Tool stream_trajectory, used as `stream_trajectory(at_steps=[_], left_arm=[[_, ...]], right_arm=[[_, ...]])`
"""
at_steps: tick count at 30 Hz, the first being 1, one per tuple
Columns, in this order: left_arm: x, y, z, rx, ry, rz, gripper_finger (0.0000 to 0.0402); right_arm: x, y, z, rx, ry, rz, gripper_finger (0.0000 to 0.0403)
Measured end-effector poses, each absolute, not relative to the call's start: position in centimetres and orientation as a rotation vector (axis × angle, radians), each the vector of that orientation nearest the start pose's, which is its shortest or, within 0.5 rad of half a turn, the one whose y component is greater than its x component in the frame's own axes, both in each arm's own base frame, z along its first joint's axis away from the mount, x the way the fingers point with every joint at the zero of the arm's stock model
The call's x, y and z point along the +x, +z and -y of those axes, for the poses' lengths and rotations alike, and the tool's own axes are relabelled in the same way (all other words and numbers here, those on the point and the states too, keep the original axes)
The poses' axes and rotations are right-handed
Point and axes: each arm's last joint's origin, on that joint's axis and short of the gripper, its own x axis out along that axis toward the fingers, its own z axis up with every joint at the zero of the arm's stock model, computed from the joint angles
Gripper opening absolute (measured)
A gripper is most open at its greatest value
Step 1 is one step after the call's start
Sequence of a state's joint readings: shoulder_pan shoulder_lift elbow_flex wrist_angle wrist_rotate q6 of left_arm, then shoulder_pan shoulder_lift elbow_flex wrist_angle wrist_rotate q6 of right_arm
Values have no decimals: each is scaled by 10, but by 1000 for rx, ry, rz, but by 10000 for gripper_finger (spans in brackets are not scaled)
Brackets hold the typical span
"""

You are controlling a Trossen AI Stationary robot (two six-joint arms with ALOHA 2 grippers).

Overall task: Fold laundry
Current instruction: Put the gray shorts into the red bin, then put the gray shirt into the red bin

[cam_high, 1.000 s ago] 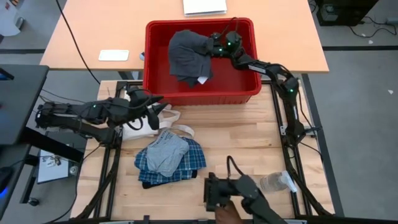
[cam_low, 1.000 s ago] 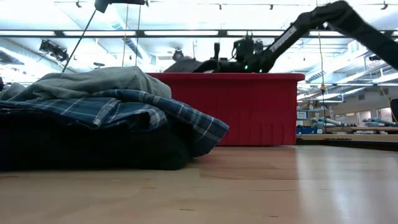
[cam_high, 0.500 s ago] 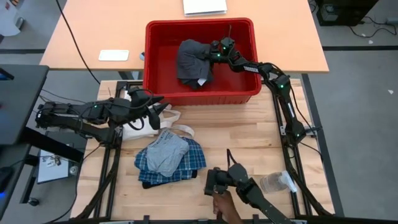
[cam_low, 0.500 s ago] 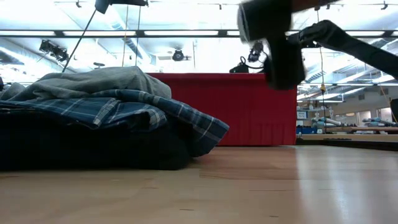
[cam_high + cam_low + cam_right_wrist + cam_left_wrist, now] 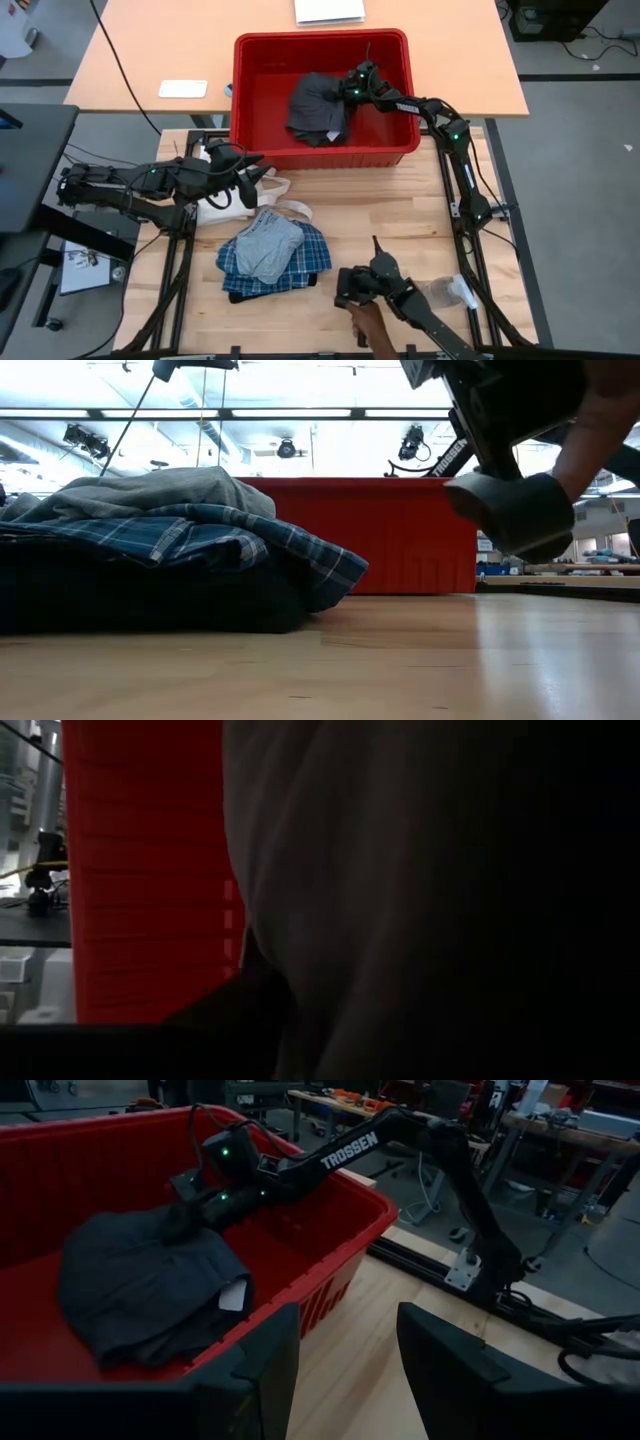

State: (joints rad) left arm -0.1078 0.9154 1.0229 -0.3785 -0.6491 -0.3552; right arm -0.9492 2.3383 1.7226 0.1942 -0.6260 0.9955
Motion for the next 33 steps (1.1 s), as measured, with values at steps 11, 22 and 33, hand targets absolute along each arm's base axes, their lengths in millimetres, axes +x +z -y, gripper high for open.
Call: stream_trajectory(at_steps=[11, 22, 33], left_arm=[[181, 374, 2, -234, 578, -170, 173], [165, 383, 0, -234, 580, -123, 173], [154, 388, -1, -193, 571, -103, 173]], right_arm=[[313, 174, 411, 1323, -477, -126, 381], [301, 252, 377, 1009, -772, -206, 352], [282, 321, 323, 707, -963, -381, 345]])
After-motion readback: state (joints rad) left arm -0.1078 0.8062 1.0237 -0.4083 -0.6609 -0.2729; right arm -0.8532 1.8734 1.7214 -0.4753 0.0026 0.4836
